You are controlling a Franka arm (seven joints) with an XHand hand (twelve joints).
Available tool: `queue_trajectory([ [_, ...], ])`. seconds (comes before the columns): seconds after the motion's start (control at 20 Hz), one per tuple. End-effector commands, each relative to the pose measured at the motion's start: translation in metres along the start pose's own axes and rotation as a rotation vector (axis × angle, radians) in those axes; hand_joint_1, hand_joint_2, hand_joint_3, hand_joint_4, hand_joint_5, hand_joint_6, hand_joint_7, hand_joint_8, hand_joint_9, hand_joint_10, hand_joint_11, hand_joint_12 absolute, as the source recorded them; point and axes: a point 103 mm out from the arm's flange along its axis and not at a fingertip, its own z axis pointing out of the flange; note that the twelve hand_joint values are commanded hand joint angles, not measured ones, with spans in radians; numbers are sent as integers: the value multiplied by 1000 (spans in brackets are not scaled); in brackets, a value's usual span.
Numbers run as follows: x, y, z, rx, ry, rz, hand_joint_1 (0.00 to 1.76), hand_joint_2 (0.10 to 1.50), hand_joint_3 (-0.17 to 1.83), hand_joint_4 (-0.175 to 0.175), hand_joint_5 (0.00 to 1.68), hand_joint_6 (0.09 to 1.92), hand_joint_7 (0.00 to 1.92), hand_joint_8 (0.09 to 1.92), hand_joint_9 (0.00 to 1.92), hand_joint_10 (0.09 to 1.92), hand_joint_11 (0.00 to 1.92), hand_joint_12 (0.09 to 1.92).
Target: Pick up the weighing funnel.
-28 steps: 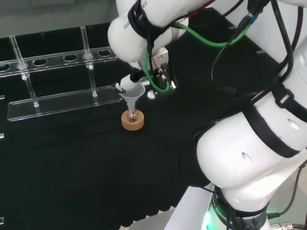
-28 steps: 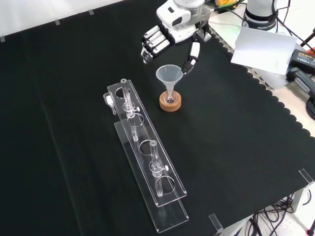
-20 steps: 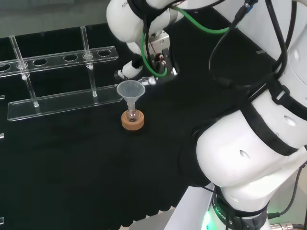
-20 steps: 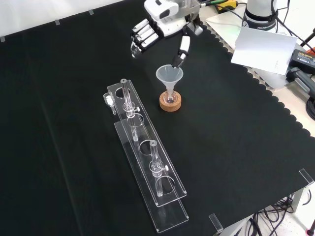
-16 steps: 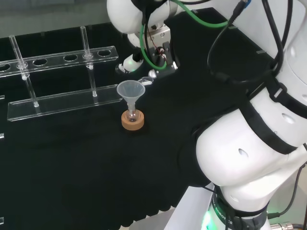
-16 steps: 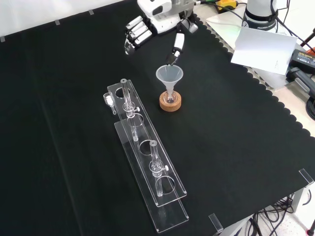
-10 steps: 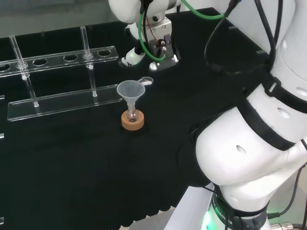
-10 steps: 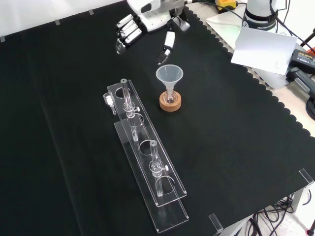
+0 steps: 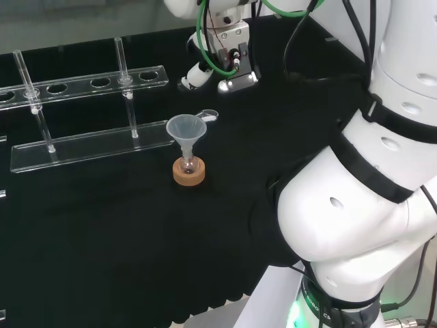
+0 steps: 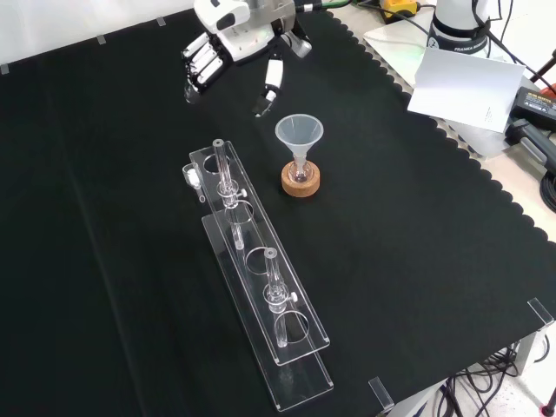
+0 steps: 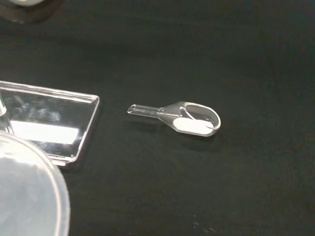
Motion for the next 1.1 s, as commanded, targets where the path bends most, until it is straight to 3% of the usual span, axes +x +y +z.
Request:
queue_trajectory([
  [0.05, -15, 26, 25, 85, -17, -11, 673, 663, 386, -45, 489, 87, 346, 664, 499, 606, 248, 1336],
  [1.1, -1, 70, 96, 136, -34, -20, 827, 639, 440, -38, 578, 87, 438, 679, 602, 587, 316, 1315],
])
